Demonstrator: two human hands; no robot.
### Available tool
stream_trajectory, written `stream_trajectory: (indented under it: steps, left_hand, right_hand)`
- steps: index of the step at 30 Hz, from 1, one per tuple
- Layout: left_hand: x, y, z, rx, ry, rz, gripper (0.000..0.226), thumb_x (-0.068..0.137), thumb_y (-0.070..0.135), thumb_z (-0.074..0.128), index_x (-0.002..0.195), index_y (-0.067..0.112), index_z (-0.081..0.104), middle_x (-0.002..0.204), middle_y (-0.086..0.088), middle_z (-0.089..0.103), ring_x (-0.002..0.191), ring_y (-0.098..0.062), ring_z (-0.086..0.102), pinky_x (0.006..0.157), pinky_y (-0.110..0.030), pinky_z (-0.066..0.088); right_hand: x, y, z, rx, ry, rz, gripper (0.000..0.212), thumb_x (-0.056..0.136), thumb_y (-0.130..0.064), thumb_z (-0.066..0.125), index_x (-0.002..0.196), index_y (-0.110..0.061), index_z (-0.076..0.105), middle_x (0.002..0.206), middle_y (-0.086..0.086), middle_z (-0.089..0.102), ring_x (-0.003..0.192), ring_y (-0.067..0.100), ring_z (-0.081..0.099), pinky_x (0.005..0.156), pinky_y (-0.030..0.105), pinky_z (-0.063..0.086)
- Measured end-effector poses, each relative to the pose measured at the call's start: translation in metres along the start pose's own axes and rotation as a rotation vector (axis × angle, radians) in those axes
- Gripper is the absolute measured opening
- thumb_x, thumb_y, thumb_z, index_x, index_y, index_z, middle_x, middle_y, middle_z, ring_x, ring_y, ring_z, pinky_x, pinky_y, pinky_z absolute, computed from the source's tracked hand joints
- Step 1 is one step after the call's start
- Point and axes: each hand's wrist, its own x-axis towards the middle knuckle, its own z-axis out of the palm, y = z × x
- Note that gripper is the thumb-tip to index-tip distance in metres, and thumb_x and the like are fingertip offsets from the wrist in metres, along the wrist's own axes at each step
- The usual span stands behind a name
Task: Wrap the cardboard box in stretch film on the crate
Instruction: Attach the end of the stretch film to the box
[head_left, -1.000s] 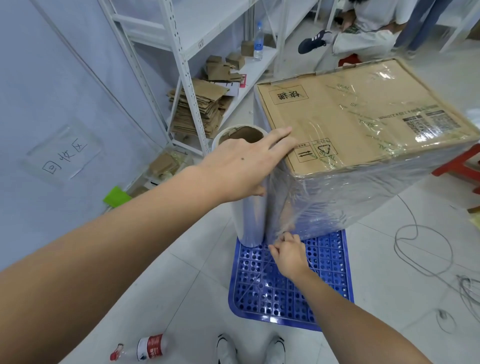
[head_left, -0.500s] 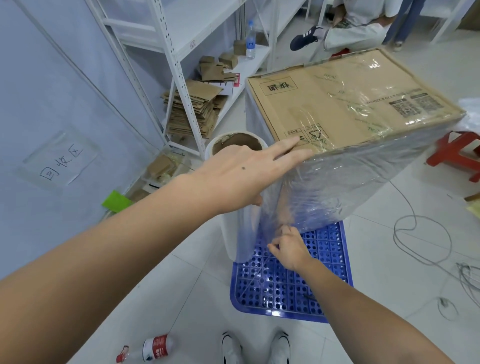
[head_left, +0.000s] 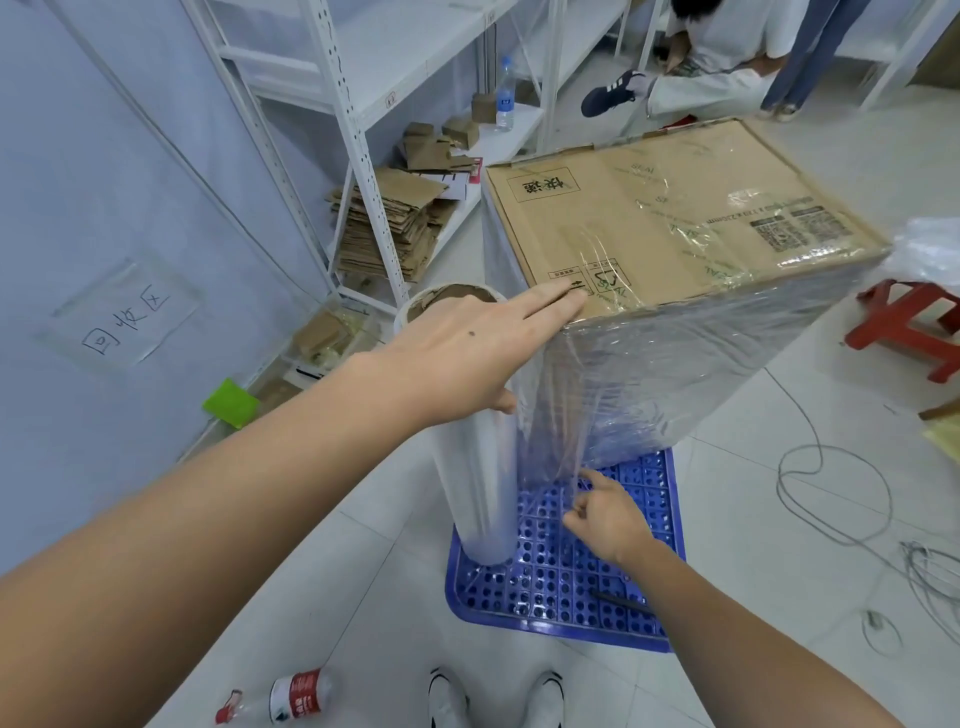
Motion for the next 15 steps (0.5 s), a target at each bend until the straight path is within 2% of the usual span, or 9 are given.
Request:
stream_trajectory:
  steps: [3, 6, 8, 11, 13, 15]
  left_hand:
    - [0.005, -0.001, -0.001, 0.037, 0.027, 0.000, 0.112, 0.089, 0.040, 0.079, 0.166, 0.028, -0.002, 0.173, 0.013, -0.009, 0.079, -0.015, 0.040, 0.063, -0.029, 0.033]
    - [0.010, -0.005, 0.002, 0.041, 0.070, 0.006, 0.109, 0.089, 0.040, 0.080, 0.166, 0.028, 0.004, 0.173, 0.013, -0.003, 0.076, -0.015, 0.038, 0.063, -0.030, 0.033]
    - [0.011, -0.005, 0.007, 0.021, 0.102, 0.011, 0.107, 0.085, 0.036, 0.084, 0.165, 0.026, 0.013, 0.173, 0.010, 0.004, 0.072, -0.016, 0.041, 0.061, -0.031, 0.034]
    - [0.010, 0.000, 0.014, -0.026, 0.130, -0.002, 0.093, 0.079, 0.030, 0.089, 0.153, 0.023, 0.032, 0.167, 0.003, 0.020, 0.062, -0.021, 0.048, 0.056, -0.033, 0.041]
    - [0.012, 0.003, 0.015, -0.021, 0.150, -0.008, 0.084, 0.078, 0.029, 0.089, 0.145, 0.021, 0.038, 0.161, 0.000, 0.026, 0.060, -0.025, 0.050, 0.054, -0.036, 0.045]
    - [0.013, 0.005, 0.014, -0.015, 0.163, -0.008, 0.079, 0.079, 0.029, 0.088, 0.142, 0.020, 0.041, 0.158, 0.000, 0.028, 0.062, -0.027, 0.054, 0.055, -0.039, 0.049]
  right_hand:
    - [-0.004, 0.013, -0.005, -0.108, 0.075, 0.015, 0.037, 0.095, -0.034, 0.048, 0.060, -0.027, 0.058, 0.148, 0.003, 0.041, 0.112, 0.022, 0.057, 0.091, 0.032, 0.046]
    - [0.000, 0.020, -0.012, -0.204, 0.134, 0.038, 0.029, 0.099, -0.034, 0.043, 0.096, -0.025, 0.071, 0.124, 0.003, 0.053, 0.092, 0.022, 0.057, 0.077, 0.030, 0.046]
    - [0.006, 0.023, -0.017, -0.265, 0.138, 0.057, 0.031, 0.102, -0.033, 0.041, 0.106, -0.022, 0.069, 0.113, 0.002, 0.053, 0.090, 0.023, 0.055, 0.075, 0.030, 0.043]
    - [0.014, 0.025, -0.025, -0.295, 0.106, 0.105, 0.026, 0.103, -0.030, 0.042, 0.105, -0.021, 0.067, 0.109, 0.003, 0.054, 0.090, 0.024, 0.057, 0.070, 0.031, 0.041]
    - [0.020, 0.025, -0.031, -0.292, 0.083, 0.146, 0.018, 0.099, -0.021, 0.047, 0.094, -0.022, 0.064, 0.094, 0.002, 0.057, 0.079, 0.024, 0.059, 0.062, 0.031, 0.038]
    - [0.027, 0.025, -0.037, -0.223, 0.082, 0.217, 0.018, 0.096, -0.016, 0.049, 0.083, -0.020, 0.060, 0.076, 0.001, 0.059, 0.068, 0.025, 0.060, 0.057, 0.030, 0.038]
